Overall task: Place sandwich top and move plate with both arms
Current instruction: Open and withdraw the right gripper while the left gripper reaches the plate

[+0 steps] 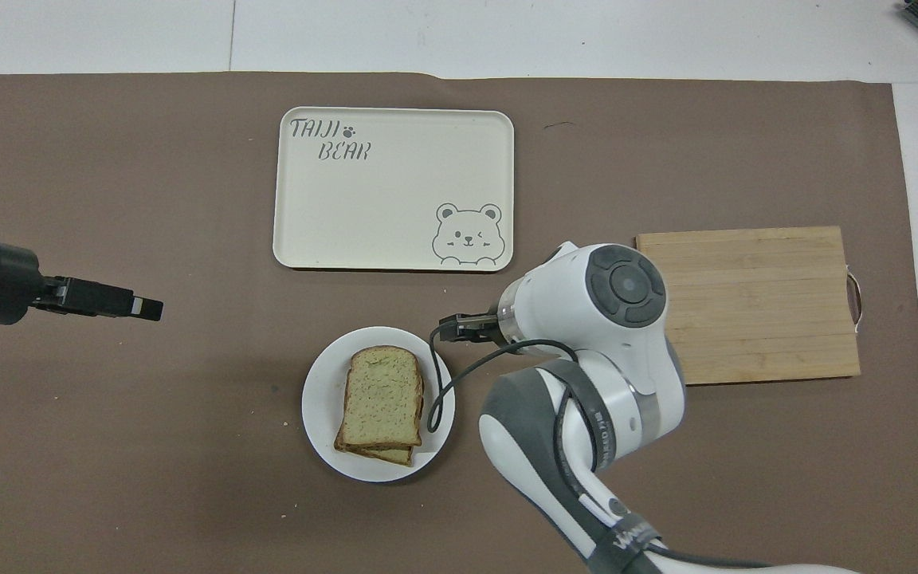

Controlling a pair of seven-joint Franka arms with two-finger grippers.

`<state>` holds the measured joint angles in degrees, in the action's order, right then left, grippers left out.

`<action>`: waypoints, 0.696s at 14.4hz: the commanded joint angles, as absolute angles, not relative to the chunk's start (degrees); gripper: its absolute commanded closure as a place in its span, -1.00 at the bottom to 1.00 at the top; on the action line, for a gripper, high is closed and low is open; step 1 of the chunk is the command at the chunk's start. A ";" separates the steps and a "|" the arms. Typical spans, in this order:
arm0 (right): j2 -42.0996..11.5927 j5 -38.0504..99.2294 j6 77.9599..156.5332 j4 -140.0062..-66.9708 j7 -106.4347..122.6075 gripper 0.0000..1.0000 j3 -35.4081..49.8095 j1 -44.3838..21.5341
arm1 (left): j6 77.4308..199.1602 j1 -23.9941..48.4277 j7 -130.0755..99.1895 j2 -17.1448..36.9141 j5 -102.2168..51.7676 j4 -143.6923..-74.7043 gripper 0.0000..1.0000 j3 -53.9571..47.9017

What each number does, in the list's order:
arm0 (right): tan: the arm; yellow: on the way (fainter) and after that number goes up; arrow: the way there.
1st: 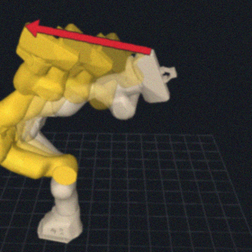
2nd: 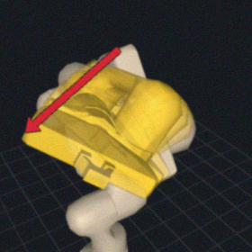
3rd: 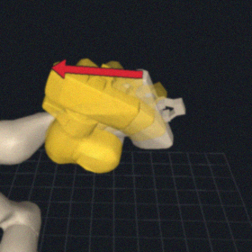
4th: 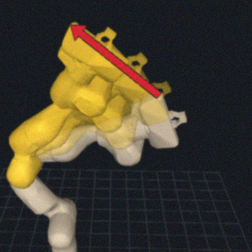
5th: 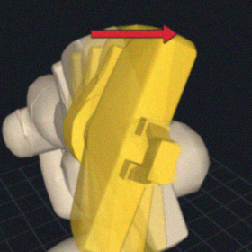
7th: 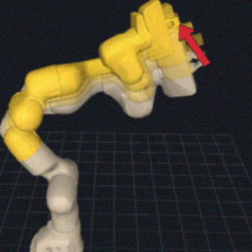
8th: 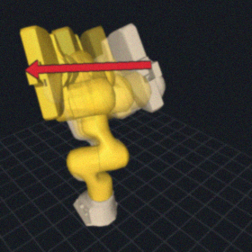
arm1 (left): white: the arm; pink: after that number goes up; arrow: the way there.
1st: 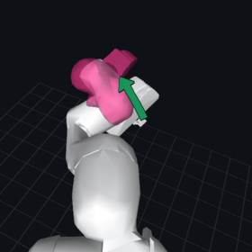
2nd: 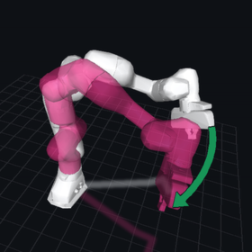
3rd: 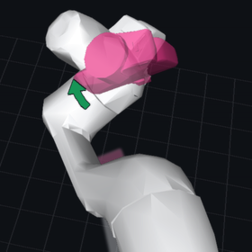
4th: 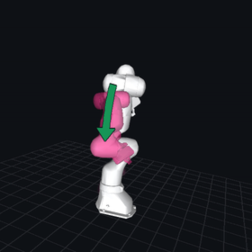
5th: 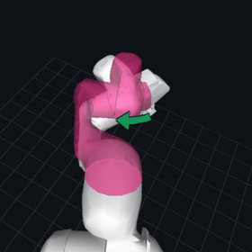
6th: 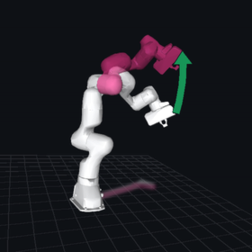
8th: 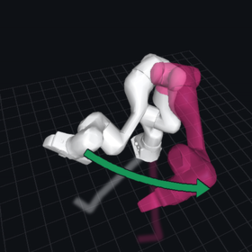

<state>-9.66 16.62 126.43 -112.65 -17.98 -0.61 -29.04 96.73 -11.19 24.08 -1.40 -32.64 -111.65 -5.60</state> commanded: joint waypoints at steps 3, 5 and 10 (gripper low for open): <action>-4.84 8.70 118.58 -111.80 -18.11 -1.00 0.18 -20.84 | 102.74 -12.56 33.12 -3.17 -40.31 -123.73 -1.00 -5.98; -4.83 7.66 114.63 -109.96 -18.19 -1.00 0.09 -19.78 | 105.01 -12.57 37.42 -3.08 -43.06 -127.86 -1.00 -5.98; -3.78 2.02 110.21 -107.32 -18.02 -1.00 0.09 -13.81 | 107.92 -11.34 41.39 -1.84 -48.07 -133.67 -1.00 -6.06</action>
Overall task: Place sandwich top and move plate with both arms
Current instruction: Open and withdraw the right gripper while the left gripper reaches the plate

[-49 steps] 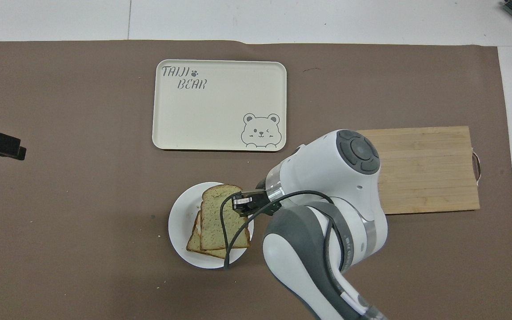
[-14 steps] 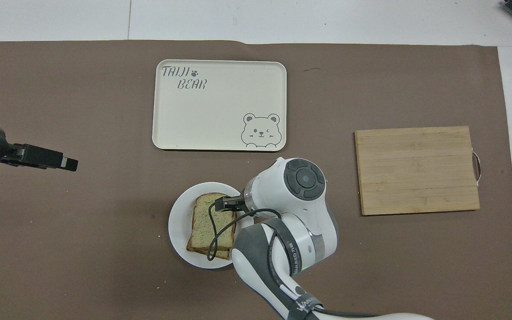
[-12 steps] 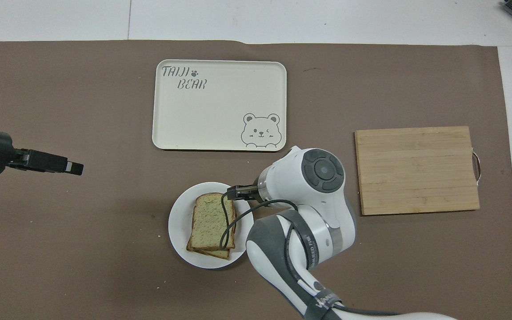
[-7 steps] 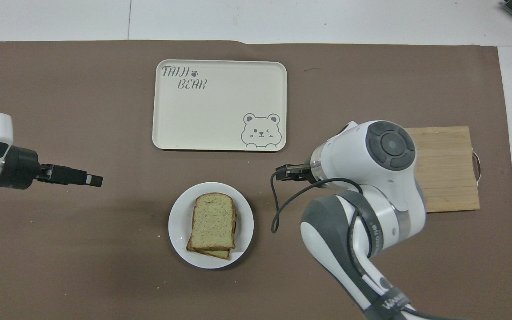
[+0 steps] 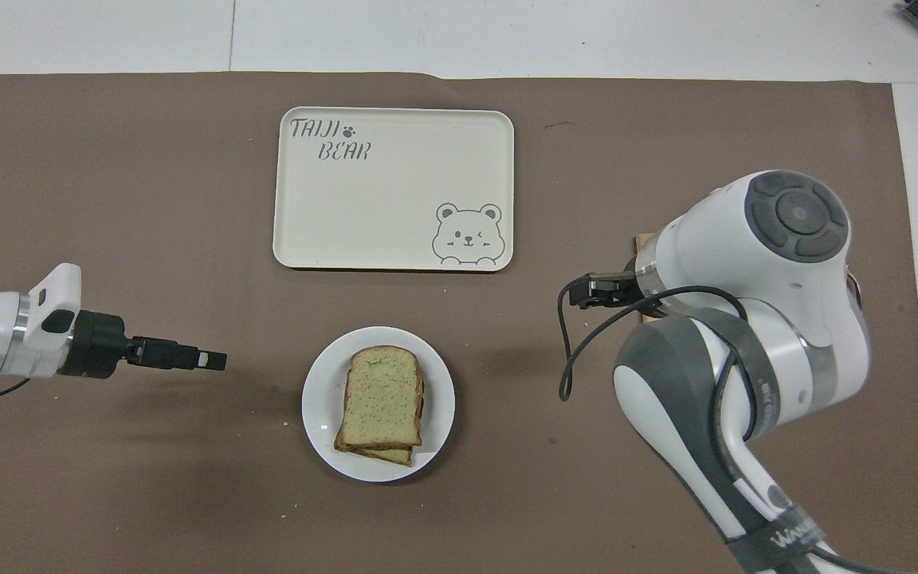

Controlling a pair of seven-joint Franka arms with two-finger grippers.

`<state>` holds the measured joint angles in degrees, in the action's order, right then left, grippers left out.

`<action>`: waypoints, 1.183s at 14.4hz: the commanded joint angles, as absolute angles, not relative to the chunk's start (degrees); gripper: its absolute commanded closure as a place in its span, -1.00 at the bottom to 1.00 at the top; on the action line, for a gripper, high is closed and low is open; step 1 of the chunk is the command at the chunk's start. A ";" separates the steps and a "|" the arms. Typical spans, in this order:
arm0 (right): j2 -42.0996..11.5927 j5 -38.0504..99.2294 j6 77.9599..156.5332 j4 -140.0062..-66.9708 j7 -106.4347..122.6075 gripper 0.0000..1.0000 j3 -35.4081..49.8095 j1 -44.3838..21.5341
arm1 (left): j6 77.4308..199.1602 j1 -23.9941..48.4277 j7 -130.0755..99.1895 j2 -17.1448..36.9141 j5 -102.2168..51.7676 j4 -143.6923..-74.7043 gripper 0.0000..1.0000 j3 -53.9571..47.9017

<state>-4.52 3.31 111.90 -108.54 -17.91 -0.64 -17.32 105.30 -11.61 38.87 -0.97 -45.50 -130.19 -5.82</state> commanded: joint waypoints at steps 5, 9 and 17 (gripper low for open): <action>-2.02 1.85 109.78 -103.55 -16.35 -1.00 0.00 -8.01 | 116.71 -3.53 43.50 -1.85 -52.81 -139.39 -1.00 -6.06; 0.87 -2.71 106.97 -102.04 -16.35 -1.00 -0.18 -7.56 | 117.77 -2.20 44.20 -0.71 -55.44 -142.99 -1.00 -6.06; 3.51 -2.81 93.45 -93.00 -12.39 -1.00 -1.40 -2.12 | 119.97 0.88 52.37 0.79 -66.78 -147.30 0.09 -6.06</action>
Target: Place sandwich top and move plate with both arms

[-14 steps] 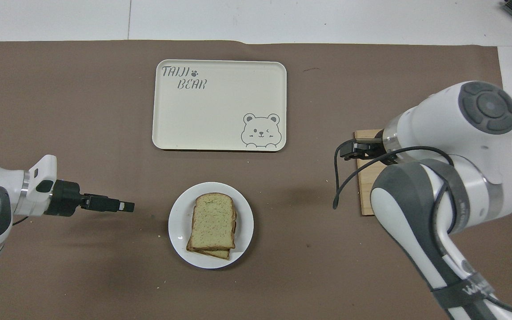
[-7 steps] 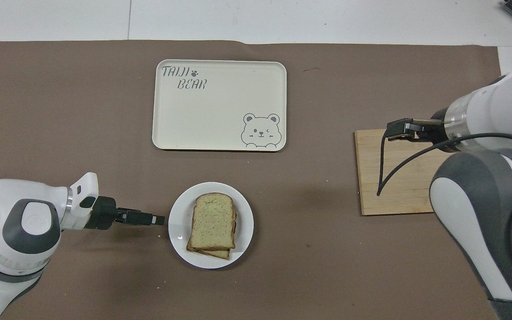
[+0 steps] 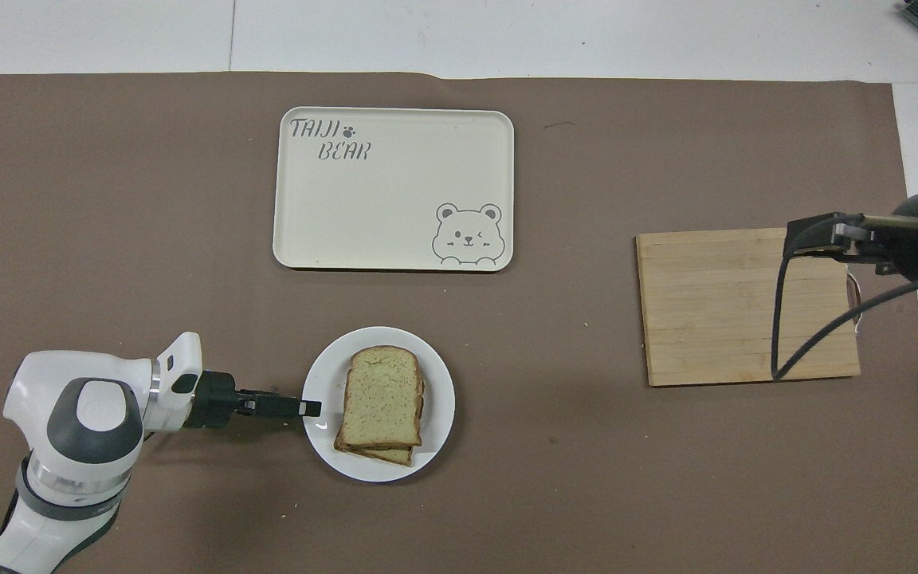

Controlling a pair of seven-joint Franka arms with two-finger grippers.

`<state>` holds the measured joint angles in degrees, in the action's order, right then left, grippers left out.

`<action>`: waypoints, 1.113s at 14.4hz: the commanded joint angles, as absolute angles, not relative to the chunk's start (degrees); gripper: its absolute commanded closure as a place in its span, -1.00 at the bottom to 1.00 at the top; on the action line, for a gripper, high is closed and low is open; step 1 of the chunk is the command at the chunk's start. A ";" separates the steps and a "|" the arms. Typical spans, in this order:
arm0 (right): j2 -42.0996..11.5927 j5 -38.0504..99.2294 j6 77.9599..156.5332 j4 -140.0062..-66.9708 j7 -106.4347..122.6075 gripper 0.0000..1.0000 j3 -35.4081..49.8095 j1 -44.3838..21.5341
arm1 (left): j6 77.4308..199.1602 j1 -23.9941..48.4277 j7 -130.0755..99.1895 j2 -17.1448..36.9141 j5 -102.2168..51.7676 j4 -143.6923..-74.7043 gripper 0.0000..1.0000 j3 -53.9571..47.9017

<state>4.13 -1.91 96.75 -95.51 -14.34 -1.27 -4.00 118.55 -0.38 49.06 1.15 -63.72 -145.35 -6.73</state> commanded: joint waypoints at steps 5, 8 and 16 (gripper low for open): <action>6.85 -2.90 89.21 -91.76 -11.08 -1.00 -6.05 -0.88 | 119.53 0.88 54.93 0.79 -69.87 -149.15 1.00 -6.06; 8.35 -2.81 89.21 -94.39 -9.58 -1.00 -7.38 -1.40 | 119.18 0.79 54.76 0.79 -69.87 -149.06 1.00 -6.06; 7.82 -1.94 90.09 -96.06 -3.68 -1.00 -5.71 -2.20 | 114.27 -0.17 48.26 0.62 -69.79 -145.55 1.00 -5.80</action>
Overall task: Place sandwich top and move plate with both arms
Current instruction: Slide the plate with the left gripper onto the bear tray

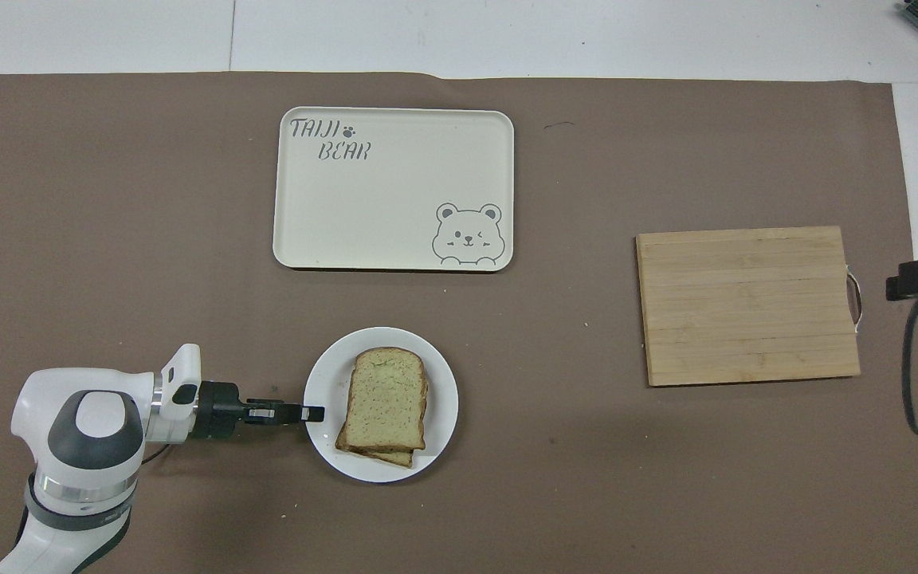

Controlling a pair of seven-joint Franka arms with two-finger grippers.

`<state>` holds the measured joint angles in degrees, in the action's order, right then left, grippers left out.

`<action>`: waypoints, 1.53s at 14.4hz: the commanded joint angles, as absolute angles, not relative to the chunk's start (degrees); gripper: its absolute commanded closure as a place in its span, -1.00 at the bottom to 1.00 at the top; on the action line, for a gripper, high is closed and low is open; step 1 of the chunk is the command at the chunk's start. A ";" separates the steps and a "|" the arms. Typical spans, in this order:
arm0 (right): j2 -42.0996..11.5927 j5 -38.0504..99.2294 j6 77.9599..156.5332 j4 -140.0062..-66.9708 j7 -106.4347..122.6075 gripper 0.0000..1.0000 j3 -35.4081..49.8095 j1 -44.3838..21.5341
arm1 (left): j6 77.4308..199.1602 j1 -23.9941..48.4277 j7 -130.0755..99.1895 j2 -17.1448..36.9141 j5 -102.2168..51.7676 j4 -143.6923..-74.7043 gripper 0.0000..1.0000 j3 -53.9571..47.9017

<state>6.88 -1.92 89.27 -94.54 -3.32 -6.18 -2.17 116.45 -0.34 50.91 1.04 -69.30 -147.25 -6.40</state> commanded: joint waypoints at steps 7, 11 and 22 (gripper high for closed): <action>9.14 -1.67 91.32 -98.96 -7.03 -1.00 -4.14 -2.46 | 107.51 -3.33 46.59 1.05 -68.82 -140.29 1.00 -5.71; 10.11 -1.76 91.50 -100.11 -13.45 -1.00 -2.81 -5.01 | 104.25 -4.57 42.29 7.71 -65.83 -128.54 1.00 -5.63; 5.71 -1.67 87.72 -93.43 -9.67 -1.00 -3.60 -3.43 | 103.89 -3.87 28.04 24.41 -60.29 -101.37 1.00 -6.33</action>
